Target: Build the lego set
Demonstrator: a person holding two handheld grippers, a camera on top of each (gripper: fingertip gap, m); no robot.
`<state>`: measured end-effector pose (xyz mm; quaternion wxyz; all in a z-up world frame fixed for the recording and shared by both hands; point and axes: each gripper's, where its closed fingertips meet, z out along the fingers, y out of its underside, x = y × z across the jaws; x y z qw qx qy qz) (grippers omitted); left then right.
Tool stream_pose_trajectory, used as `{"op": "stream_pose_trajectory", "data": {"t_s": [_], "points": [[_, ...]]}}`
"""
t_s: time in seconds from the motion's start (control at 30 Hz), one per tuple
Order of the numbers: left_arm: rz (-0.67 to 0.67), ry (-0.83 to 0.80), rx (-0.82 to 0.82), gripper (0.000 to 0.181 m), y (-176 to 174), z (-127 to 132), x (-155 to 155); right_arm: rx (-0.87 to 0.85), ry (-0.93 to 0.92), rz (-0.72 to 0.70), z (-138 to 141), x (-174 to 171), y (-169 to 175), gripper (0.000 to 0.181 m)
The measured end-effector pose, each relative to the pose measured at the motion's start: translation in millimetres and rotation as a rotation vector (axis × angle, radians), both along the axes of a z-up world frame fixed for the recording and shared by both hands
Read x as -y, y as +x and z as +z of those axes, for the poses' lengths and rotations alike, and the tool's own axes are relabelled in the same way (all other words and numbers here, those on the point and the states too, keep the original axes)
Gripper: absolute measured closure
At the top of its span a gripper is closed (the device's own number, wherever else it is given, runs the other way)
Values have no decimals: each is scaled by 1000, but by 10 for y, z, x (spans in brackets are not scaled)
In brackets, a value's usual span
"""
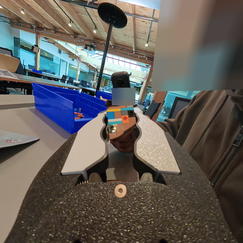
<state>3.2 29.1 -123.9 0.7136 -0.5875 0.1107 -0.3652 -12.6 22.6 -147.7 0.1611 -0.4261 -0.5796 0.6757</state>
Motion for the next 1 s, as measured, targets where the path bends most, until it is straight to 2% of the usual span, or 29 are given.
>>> {"op": "stream_pose_trajectory", "data": {"t_s": [0.53,1.0], "points": [[2,-24,-30,141,9,-39,-2,4,35,-11,-6,-14,6,130],[-28,-21,-140,140,27,-131,69,19,82,9,-73,36,14,130]]}}
